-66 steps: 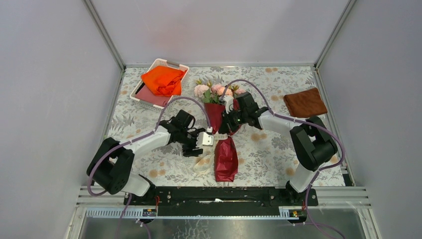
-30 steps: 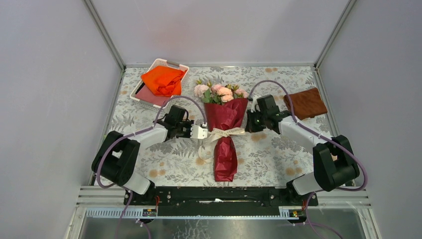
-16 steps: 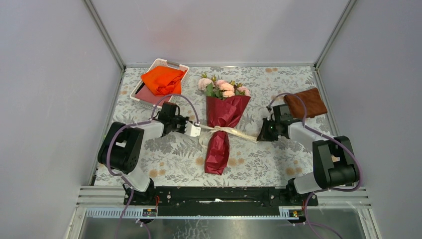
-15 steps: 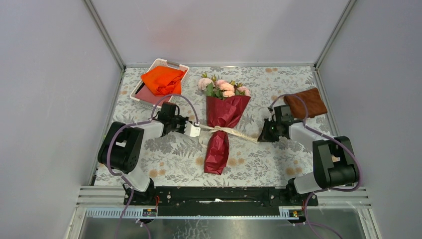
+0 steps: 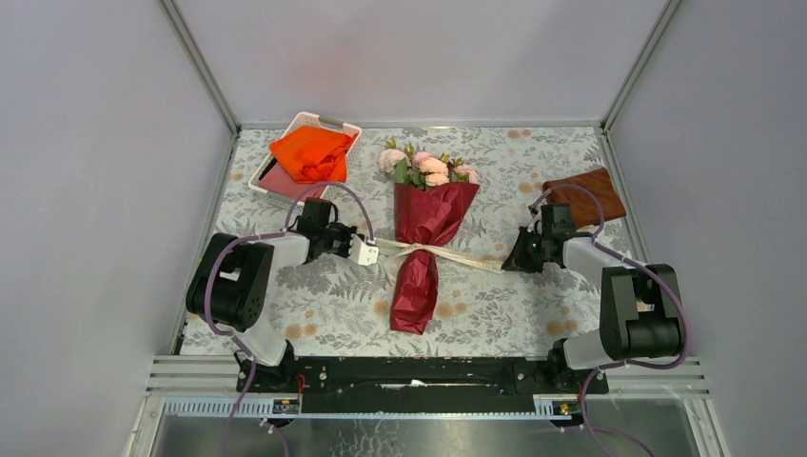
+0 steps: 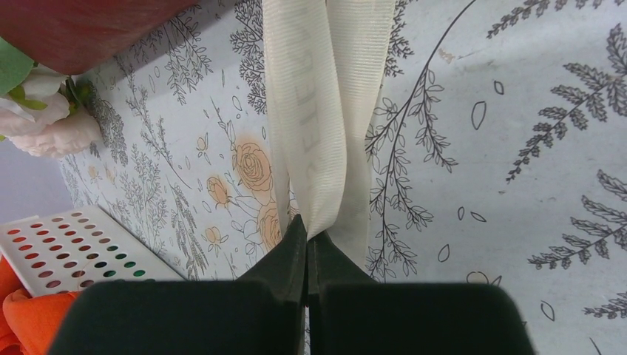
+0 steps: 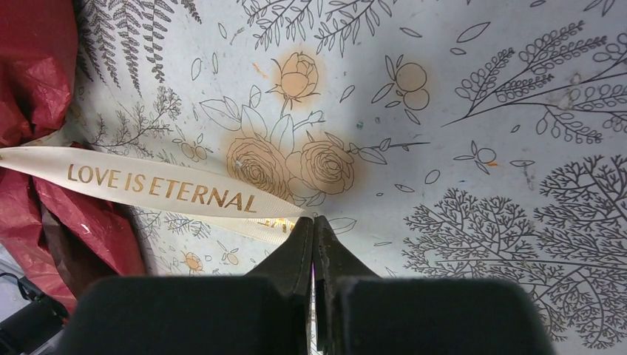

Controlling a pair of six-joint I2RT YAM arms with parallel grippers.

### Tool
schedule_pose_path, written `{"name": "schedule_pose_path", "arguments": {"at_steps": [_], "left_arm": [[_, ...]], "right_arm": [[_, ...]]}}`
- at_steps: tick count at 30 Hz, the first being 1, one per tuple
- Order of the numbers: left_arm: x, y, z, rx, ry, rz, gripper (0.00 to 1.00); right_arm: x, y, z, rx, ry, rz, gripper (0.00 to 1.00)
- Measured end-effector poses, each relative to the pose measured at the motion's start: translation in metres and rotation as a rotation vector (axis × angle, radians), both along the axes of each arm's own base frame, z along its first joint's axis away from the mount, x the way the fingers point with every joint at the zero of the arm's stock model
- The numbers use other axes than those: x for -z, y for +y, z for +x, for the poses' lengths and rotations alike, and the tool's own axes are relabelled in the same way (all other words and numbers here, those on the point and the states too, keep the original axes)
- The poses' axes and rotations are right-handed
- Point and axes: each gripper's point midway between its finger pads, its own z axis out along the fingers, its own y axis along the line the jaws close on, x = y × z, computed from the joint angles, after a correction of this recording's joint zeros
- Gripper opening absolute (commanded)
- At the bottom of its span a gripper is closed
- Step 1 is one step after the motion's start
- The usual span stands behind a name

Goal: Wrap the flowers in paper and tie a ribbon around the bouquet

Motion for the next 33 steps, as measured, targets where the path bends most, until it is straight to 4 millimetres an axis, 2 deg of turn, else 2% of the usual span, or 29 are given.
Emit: {"name": "schedule_pose_path", "arguments": {"at_steps": [12, 15, 18, 20, 23, 25, 27, 29, 33], "left_arm": [[0.0, 0.001, -0.001, 0.011, -0.001, -0.021, 0.0], [-0.001, 0.0, -0.007, 0.014, 0.01, -0.017, 0.0], [-0.004, -0.009, -0.029, 0.025, 0.055, 0.007, 0.0], [-0.01, -0.022, -0.054, 0.054, 0.098, 0.023, 0.0], [-0.021, -0.039, -0.089, 0.095, 0.154, 0.014, 0.0], [-0.027, -0.044, -0.105, 0.085, 0.194, -0.002, 0.0], [-0.031, -0.04, -0.107, 0.031, 0.215, -0.021, 0.0], [-0.032, -0.03, -0.101, -0.038, 0.227, -0.037, 0.0], [-0.024, 0.0, -0.087, -0.119, 0.192, -0.043, 0.0]], "right_arm": [[0.0, -0.006, 0.0, 0.021, 0.006, 0.001, 0.0], [0.0, -0.006, 0.0, 0.017, 0.004, 0.001, 0.0], [-0.001, -0.006, 0.0, 0.012, -0.003, -0.006, 0.0], [-0.007, -0.006, 0.001, 0.003, -0.021, -0.019, 0.0], [-0.029, -0.007, 0.012, -0.001, -0.092, -0.036, 0.0], [-0.045, -0.009, 0.02, 0.002, -0.15, -0.05, 0.0], [-0.056, -0.013, 0.024, 0.012, -0.192, -0.065, 0.0], [-0.059, -0.018, 0.024, 0.032, -0.201, -0.071, 0.0], [-0.047, -0.033, 0.019, 0.097, -0.164, -0.052, 0.0]]}}
